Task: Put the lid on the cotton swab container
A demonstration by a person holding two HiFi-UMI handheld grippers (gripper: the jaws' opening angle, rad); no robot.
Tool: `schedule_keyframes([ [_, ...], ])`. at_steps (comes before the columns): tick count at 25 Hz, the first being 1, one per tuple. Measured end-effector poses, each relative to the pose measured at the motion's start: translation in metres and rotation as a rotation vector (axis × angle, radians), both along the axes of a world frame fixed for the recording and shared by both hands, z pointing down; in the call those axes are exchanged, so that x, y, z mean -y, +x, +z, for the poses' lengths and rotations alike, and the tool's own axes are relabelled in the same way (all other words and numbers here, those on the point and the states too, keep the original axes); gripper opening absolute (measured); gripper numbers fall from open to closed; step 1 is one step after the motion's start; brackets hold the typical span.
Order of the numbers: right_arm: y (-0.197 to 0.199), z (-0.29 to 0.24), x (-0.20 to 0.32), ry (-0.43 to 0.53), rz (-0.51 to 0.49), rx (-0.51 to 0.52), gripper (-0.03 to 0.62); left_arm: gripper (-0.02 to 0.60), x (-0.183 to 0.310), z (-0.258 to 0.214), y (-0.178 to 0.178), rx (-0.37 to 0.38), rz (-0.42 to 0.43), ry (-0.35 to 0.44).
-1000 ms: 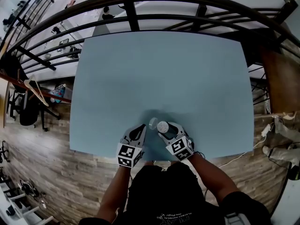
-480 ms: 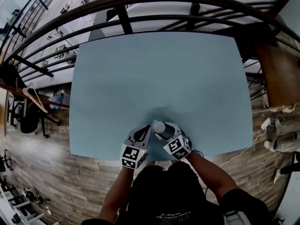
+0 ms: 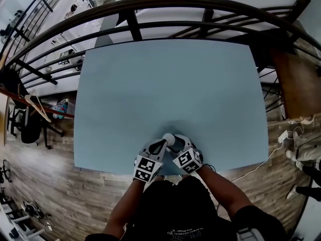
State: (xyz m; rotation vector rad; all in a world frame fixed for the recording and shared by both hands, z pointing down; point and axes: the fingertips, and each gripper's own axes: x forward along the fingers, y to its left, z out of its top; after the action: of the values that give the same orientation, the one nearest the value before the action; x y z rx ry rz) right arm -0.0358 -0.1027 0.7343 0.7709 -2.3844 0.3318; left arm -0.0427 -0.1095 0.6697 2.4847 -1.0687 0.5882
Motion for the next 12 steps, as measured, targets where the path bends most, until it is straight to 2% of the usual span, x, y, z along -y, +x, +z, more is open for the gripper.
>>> schedule_keyframes([
  [7,-0.0003,-0.001,-0.0027,-0.005,0.013,-0.005,0.252,0.011,-0.0036,0.005,0.0026,0.007,0.033,-0.044],
  [12,0.004,0.0069,-0.0056,-0.024,0.008,-0.042,0.252,0.011,-0.0066,0.0053,0.0068,0.062,0.054,-0.027],
])
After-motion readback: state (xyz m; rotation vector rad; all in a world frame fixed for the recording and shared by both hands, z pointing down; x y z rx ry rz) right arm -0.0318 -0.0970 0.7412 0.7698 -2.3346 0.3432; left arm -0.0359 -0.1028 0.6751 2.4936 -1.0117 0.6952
